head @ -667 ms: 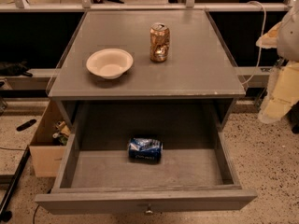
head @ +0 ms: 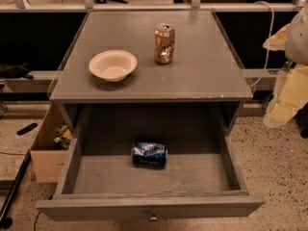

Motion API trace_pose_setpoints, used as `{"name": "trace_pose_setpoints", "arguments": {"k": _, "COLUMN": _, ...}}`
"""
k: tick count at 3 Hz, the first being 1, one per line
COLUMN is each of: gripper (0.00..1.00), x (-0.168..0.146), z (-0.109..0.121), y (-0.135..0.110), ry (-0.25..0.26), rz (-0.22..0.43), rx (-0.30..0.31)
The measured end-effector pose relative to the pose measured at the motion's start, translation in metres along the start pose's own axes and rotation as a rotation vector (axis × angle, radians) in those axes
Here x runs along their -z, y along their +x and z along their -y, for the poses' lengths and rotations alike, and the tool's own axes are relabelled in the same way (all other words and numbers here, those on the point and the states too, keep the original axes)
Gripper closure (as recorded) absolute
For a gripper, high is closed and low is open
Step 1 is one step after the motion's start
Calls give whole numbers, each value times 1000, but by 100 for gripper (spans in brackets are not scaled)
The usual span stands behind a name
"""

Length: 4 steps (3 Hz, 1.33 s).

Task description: Pick pepsi can from top drawer and place on counter

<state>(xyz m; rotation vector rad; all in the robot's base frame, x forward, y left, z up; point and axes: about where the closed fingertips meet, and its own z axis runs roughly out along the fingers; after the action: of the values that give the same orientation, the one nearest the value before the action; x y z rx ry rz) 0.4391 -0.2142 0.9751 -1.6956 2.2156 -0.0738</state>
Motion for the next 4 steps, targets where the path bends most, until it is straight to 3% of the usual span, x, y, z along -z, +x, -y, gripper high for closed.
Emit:
{"name": "trace_pose_setpoints", "arguments": {"k": 1, "gripper": 0, "x": -22, "z": 9, "y": 24, "ry": -7, "rz": 119, "rx": -52}}
{"name": "trace_pose_setpoints", "arguments": {"k": 2, "gripper": 0, "x": -63, "z": 4, "y": 44, "ry": -64, "rz": 307, "rx": -88}}
{"name": "trace_pose_setpoints", "arguments": {"k": 3, "gripper": 0, "x": -98, "z": -13, "y": 42, "ry": -165, "rz": 516, "rx": -106}}
{"name": "trace_pose_setpoints", "arguments": {"k": 4, "gripper": 0, "x": -97, "z": -14, "y": 32, "ry": -184, "rz": 585, "rx": -120}}
